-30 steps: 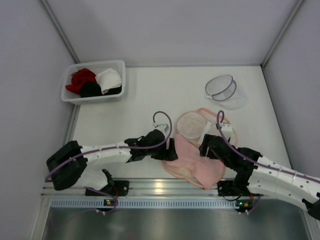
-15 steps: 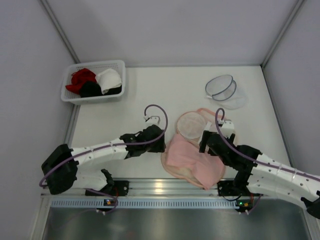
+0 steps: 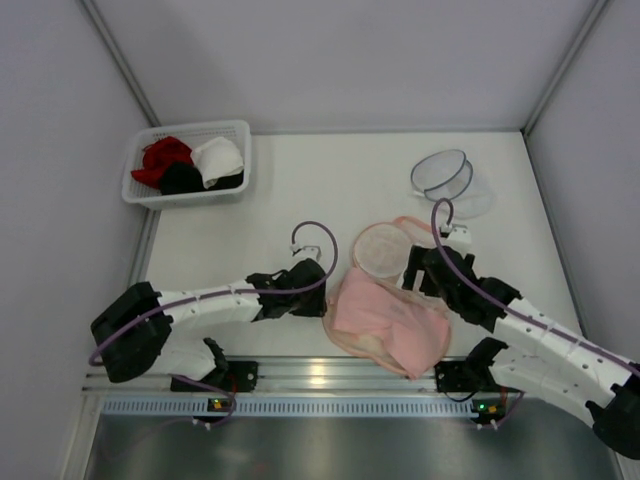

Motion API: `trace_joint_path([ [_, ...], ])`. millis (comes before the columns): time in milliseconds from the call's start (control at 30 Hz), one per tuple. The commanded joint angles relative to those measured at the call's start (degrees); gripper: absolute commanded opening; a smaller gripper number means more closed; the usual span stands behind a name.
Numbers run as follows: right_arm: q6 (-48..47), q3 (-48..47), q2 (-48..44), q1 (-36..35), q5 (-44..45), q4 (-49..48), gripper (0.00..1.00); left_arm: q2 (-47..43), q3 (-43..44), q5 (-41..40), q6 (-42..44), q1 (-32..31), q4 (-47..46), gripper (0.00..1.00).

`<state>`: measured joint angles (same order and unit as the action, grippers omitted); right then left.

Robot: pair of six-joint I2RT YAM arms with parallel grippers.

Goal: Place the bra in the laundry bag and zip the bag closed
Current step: Adjust the laundry bag at the center of the board.

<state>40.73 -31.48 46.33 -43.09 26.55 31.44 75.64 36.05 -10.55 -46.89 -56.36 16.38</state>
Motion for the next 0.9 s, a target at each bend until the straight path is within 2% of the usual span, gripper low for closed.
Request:
trace_joint_path([
  [0,-2.85,0.63,0.78,4.67,-2.81,-3.31,0.96,2.75,-0.11,2.64,-0.31,-0.07,-5.13,0.46],
  [167,-6.36,1.78,-1.15,15.3,-8.69,-7.27,0.99,5.74,1.3,0.97,0.31,0.02,-5.13,0.37],
  [333,-10.22,0.99,1.48,24.0,-11.95,-8.24,0.99,10.22,3.49,-3.6,2.33,0.81,-4.17,0.17],
  [433,-11.46,1.07,1.84,26.73,-12.39,-8.24,1.0,12.77,4.72,-2.65,5.4,5.02,-4.6,0.09],
  [567,-12.08,2.3,1.49,29.2,-13.88,-9.12,0.99,14.45,8.23,0.52,13.21,13.44,-6.71,0.06],
  [700,-11.99,3.71,2.62,30.17,-15.03,-11.83,0.99,17.61,14.91,0.62,24.71,16.8,-6.45,0.05],
  [867,-11.38,6.25,3.68,30.43,-18.01,-16.14,0.99,26.13,24.22,2.01,33.16,20.49,-6.1,0.05],
])
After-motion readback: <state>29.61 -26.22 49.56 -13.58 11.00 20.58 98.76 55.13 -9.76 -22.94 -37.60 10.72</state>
